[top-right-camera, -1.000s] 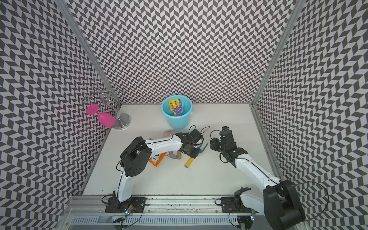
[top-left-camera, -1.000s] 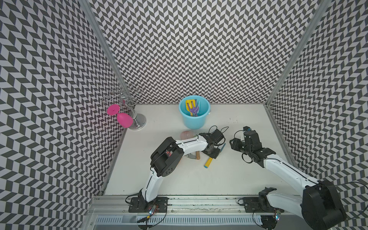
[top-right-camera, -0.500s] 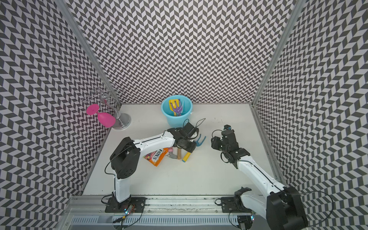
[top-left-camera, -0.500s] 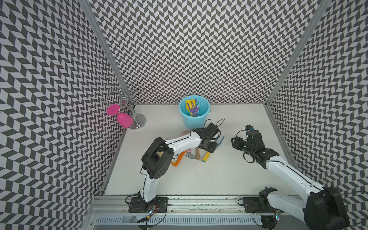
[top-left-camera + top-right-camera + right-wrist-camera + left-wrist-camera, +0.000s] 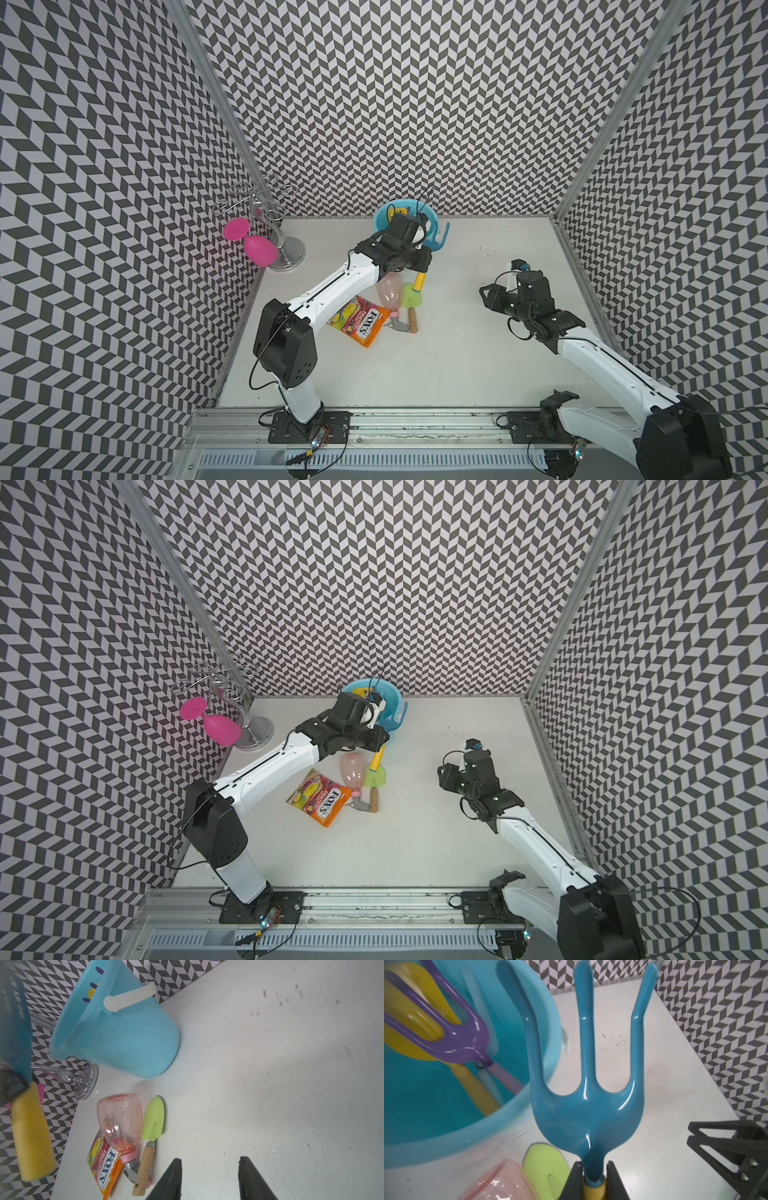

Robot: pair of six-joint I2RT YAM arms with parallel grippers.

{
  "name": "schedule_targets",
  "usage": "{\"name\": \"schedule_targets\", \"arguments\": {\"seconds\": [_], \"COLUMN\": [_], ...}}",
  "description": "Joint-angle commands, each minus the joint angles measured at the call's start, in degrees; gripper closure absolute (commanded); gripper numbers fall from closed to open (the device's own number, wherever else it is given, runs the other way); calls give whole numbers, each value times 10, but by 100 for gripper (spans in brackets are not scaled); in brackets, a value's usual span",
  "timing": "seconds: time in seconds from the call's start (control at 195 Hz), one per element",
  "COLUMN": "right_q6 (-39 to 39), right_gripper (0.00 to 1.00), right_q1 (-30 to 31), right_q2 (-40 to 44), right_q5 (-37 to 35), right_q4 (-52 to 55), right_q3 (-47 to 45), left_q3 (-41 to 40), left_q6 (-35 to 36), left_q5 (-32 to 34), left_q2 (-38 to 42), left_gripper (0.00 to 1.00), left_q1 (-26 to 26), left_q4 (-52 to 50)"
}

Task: Organize the gardening tools
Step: Pick up the gardening tool from the center of the board, then place the gardening tool in the container.

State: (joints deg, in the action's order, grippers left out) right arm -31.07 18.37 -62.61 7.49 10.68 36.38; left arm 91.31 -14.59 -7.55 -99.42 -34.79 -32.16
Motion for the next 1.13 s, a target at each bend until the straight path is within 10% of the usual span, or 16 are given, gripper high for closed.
{"name": "schedule_targets", "arguments": {"seconds": [0.0, 0.394, 1.122], "right_q6": [2, -6, 8], "right_gripper": [54, 54, 54], "right_q1": [9, 30, 41], "right_q2": [-8, 8, -2], "right_q5": [19, 19, 3], "right_q4": [-27, -27, -12], "right_q3": [17, -2, 2], "left_q3": [63, 230, 180], "left_q6": [-1, 4, 21], "left_q5": [-4, 0, 0], "left_q2": [-1, -136, -232], "left_gripper": [100, 100, 84], "left_q1": [42, 111, 118], "left_q4": [37, 105, 233]}}
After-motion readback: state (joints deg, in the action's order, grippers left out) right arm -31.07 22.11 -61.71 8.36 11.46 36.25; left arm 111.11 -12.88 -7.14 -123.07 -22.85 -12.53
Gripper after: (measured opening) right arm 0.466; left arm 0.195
